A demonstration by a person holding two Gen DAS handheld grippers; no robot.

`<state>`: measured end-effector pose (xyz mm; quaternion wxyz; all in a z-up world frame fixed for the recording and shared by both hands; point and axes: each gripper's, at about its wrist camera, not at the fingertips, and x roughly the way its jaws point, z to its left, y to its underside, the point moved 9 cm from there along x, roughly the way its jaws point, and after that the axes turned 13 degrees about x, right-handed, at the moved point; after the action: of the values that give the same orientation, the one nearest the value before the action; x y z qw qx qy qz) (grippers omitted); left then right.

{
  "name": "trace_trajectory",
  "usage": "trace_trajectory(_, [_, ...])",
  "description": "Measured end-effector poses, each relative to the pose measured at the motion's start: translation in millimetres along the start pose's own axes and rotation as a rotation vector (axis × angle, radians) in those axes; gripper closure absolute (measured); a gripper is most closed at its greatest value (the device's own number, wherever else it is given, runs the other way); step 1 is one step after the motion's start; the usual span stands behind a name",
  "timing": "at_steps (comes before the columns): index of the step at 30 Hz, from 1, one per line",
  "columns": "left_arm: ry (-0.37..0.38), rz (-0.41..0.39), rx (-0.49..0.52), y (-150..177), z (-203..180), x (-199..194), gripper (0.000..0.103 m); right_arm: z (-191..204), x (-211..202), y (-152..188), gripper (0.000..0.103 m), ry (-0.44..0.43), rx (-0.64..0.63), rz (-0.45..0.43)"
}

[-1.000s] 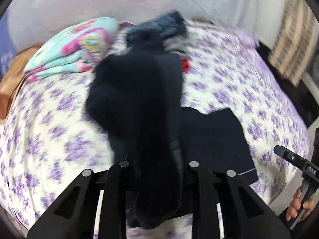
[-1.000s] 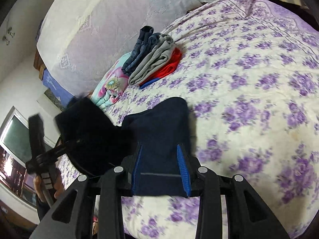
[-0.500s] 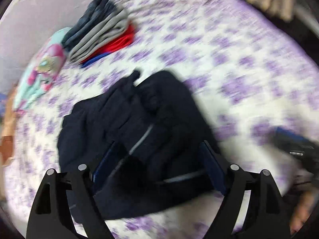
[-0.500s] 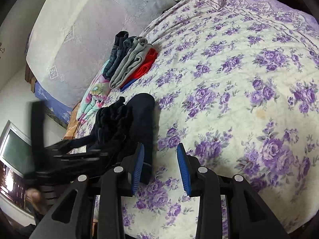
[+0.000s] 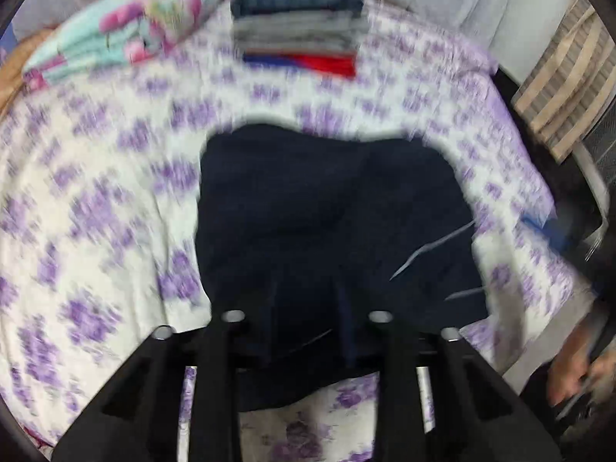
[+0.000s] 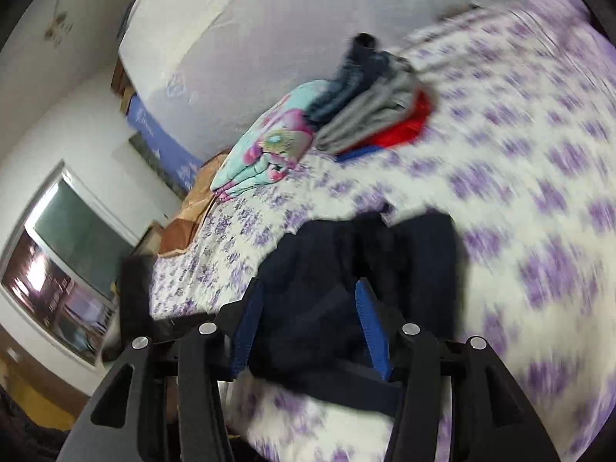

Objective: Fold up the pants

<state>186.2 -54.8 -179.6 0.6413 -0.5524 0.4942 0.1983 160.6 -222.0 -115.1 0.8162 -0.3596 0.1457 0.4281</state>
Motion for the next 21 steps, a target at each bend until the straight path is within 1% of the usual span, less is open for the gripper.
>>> trace_trajectory(2, [-0.008, -0.005, 0.019, 5, -3, 11, 0.081, 15, 21, -8, 0.059, 0.005, -0.041, 0.038])
trace_trajectory(3, [-0.012, -0.01, 0.031, 6, -5, 11, 0.081, 22, 36, -7, 0.062, -0.002, -0.056, 0.084])
trace_trajectory(4, [-0.015, -0.019, 0.044, 7, -6, 10, 0.081, 24, 48, -5, 0.063, 0.009, -0.067, 0.117])
trace_trajectory(5, [-0.013, -0.024, 0.062, 9, -9, 10, 0.081, 17, 62, 0, 0.065, 0.071, -0.08, 0.147])
trace_trajectory(6, [-0.011, -0.027, 0.071, 13, -9, 8, 0.081, 6, 71, 3, 0.072, 0.149, -0.082, 0.16])
trace_trajectory(7, [-0.005, -0.029, 0.075, 15, -8, 8, 0.081, -20, 83, 8, 0.091, 0.262, -0.059, 0.168])
trace_trajectory(8, [0.02, -0.035, 0.08, 17, -9, 8, 0.081, -36, 88, 10, 0.102, 0.31, -0.032, 0.166])
trace_trajectory(9, [0.032, -0.042, 0.086, 20, -11, 7, 0.081, -50, 91, 11, 0.103, 0.286, 0.022, 0.165])
trace_trajectory(10, [0.035, -0.052, 0.097, 22, -11, 9, 0.081, -53, 90, 12, 0.103, 0.251, 0.052, 0.169])
trace_trajectory(11, [0.044, -0.056, 0.1, 22, -9, 10, 0.081, -53, 89, 11, 0.103, 0.234, 0.07, 0.18])
trace_trajectory(12, [0.058, -0.057, 0.095, 21, -7, 9, 0.081, -51, 88, 11, 0.103, 0.238, 0.064, 0.189])
trace_trajectory(13, [0.077, -0.057, 0.088, 20, -6, 8, 0.081, -44, 87, 10, 0.1, 0.26, 0.032, 0.205])
trace_trajectory(14, [0.112, -0.063, 0.077, 19, -5, 3, 0.081, -36, 85, 8, 0.098, 0.277, 0.002, 0.222])
trace_trajectory(15, [0.133, -0.071, 0.071, 19, -3, -1, 0.081, -30, 85, 6, 0.088, 0.282, -0.016, 0.235])
trace_trajectory(16, [0.154, -0.081, 0.063, 20, -1, -6, 0.081, -16, 84, 1, 0.071, 0.267, -0.037, 0.25])
trace_trajectory(17, [0.175, -0.09, 0.052, 21, 1, -12, 0.081, 2, 86, -5, 0.062, 0.235, -0.077, 0.257])
trace_trajectory(18, [0.189, -0.094, 0.046, 22, 2, -15, 0.081, 15, 88, -9, 0.049, 0.224, -0.112, 0.258])
trace_trajectory(19, [0.207, -0.091, 0.038, 24, 3, -17, 0.081, 34, 97, -14, 0.048, 0.227, -0.189, 0.269])
trace_trajectory(21, [0.215, -0.087, 0.039, 25, 1, -17, 0.081, 59, 123, -17, 0.048, 0.217, -0.273, 0.328])
